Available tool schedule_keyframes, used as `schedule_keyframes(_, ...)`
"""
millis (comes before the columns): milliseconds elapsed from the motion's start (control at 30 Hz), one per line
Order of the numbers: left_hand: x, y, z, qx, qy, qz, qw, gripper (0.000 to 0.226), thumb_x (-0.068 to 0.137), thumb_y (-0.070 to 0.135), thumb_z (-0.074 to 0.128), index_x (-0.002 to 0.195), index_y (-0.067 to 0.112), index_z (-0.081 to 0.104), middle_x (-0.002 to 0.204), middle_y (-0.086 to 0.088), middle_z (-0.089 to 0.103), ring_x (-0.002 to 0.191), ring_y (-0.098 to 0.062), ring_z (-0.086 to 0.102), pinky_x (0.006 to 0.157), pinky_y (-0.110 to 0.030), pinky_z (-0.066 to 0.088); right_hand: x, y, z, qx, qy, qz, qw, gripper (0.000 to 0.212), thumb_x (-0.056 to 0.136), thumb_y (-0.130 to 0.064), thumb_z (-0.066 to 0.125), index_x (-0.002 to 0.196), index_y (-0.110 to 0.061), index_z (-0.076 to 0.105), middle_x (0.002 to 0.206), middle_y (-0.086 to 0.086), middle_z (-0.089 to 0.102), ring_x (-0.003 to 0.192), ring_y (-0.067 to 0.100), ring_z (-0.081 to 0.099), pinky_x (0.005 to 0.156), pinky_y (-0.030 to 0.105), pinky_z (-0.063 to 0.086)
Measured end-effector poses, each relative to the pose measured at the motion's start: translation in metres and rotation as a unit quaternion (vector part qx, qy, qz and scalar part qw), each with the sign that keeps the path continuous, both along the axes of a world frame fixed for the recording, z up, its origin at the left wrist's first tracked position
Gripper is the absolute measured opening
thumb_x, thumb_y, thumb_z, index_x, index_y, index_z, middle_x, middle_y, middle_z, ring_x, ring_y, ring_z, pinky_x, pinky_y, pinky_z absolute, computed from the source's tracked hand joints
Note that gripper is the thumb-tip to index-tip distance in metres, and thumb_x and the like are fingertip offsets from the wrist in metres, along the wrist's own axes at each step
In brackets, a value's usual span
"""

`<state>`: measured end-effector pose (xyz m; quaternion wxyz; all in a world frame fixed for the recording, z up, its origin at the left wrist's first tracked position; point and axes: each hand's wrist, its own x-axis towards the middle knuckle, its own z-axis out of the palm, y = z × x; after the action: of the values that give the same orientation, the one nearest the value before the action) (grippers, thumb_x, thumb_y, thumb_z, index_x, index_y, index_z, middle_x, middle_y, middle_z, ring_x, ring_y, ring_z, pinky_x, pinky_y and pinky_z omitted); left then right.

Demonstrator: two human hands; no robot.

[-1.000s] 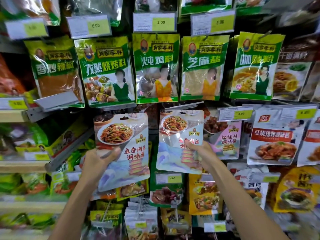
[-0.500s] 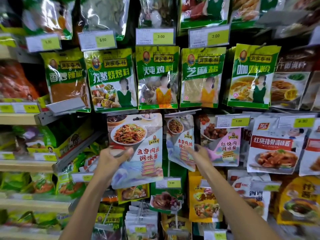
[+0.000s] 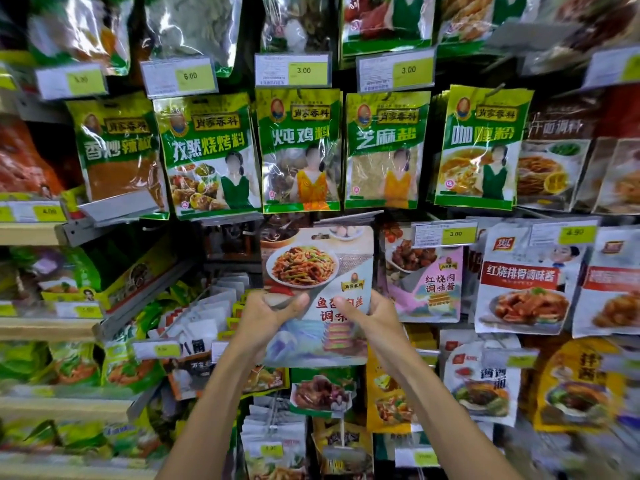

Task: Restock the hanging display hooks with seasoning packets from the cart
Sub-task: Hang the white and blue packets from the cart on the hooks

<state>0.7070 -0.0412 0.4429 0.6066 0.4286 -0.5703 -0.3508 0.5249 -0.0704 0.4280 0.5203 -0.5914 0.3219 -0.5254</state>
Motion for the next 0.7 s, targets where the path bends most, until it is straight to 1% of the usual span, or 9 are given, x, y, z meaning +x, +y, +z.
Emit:
schedule_keyframes(67,-0.008,-0.004,-0.003,0.013,-0.001,0.003,1.000,0.033,0.078,0.014,0.072,0.052,-0.003,0.062,0.057,-0.008,0.058,0.060,-0.013,0.051,0.061,-0.026,0.040,-0.006,-0.002,-0.006,0.021,-0.007,-0.022,1.000,0.041,0.073,-0.034,0.075,0.106,-0.011,0.067,0.101,0.005,0.075,0.095,0.023,0.071,0.083,0.040,0.057)
schedule_keyframes(100,-0.011,-0.005,-0.004,0.020,-0.015,0.008,1.000,0.034,0.078,0.014,0.073,0.050,-0.001,0.062,0.056,-0.008,0.057,0.058,-0.013,0.050,0.060,-0.026,0.039,-0.009,-0.002,-0.010,0.035,-0.009,-0.034,0.999,0.039,0.076,-0.031,0.074,0.107,-0.009,0.067,0.102,0.007,0.074,0.096,0.026,0.070,0.086,0.046,0.056)
schedule_keyframes(200,-0.016,-0.007,-0.006,0.021,-0.113,0.033,0.993,0.035,0.079,0.016,0.075,0.047,0.022,0.062,0.047,0.009,0.060,0.046,-0.001,0.053,0.049,-0.016,0.039,-0.014,-0.005,-0.021,0.080,-0.015,-0.057,0.995,0.030,0.082,-0.021,0.072,0.107,-0.005,0.066,0.104,0.013,0.073,0.096,0.031,0.069,0.088,0.054,0.054)
schedule_keyframes(267,-0.009,-0.006,-0.001,0.023,-0.200,0.088,0.976,0.022,0.080,0.024,0.075,0.059,0.027,0.068,0.056,0.014,0.067,0.058,0.003,0.062,0.053,-0.016,0.046,-0.016,-0.009,-0.023,0.108,-0.010,-0.064,0.992,0.024,0.084,-0.022,0.072,0.103,-0.008,0.065,0.099,0.013,0.074,0.092,0.034,0.070,0.081,0.057,0.055)
schedule_keyframes(333,0.005,-0.003,0.013,-0.011,-0.265,0.189,0.946,0.013,0.083,0.029,0.072,0.070,0.030,0.070,0.063,0.018,0.066,0.068,0.002,0.064,0.062,-0.017,0.052,-0.017,-0.016,-0.019,0.142,-0.006,-0.067,0.988,0.019,0.083,-0.026,0.073,0.094,-0.014,0.065,0.090,0.011,0.074,0.084,0.036,0.071,0.066,0.057,0.058)
schedule_keyframes(400,0.018,0.002,0.040,-0.084,-0.298,0.303,0.901,0.012,0.088,0.030,0.066,0.085,0.022,0.074,0.069,0.009,0.069,0.069,-0.004,0.066,0.067,-0.023,0.055,-0.015,-0.024,-0.010,0.161,-0.018,-0.069,0.984,0.017,0.083,-0.027,0.074,0.090,-0.016,0.064,0.088,0.013,0.073,0.080,0.038,0.071,0.055,0.050,0.057)
schedule_keyframes(533,0.028,-0.001,0.115,-0.239,-0.312,0.423,0.816,0.020,0.093,0.023,0.058,0.097,0.010,0.073,0.074,-0.006,0.071,0.064,-0.019,0.064,0.061,-0.025,0.045,-0.009,-0.039,0.008,0.168,-0.019,-0.077,0.983,0.023,0.085,-0.026,0.072,0.098,-0.011,0.061,0.094,0.018,0.072,0.081,0.042,0.070,0.045,0.034,0.052)
schedule_keyframes(600,0.025,-0.009,0.146,-0.281,-0.325,0.436,0.791,0.024,0.095,0.022,0.053,0.107,0.009,0.070,0.083,-0.008,0.071,0.069,-0.019,0.061,0.062,-0.025,0.040,-0.007,-0.044,0.012,0.167,-0.010,-0.090,0.982,0.021,0.086,-0.025,0.071,0.099,-0.011,0.062,0.093,0.017,0.073,0.080,0.040,0.071,0.047,0.038,0.055)
schedule_keyframes(700,0.017,-0.026,0.179,-0.330,-0.359,0.441,0.753,0.031,0.097,0.019,0.046,0.122,0.008,0.060,0.110,-0.011,0.066,0.100,-0.024,0.059,0.077,-0.025,0.041,-0.006,-0.050,0.012,0.162,0.002,-0.111,0.980,0.016,0.086,-0.022,0.071,0.093,-0.010,0.064,0.089,0.015,0.074,0.079,0.039,0.071,0.052,0.052,0.058)
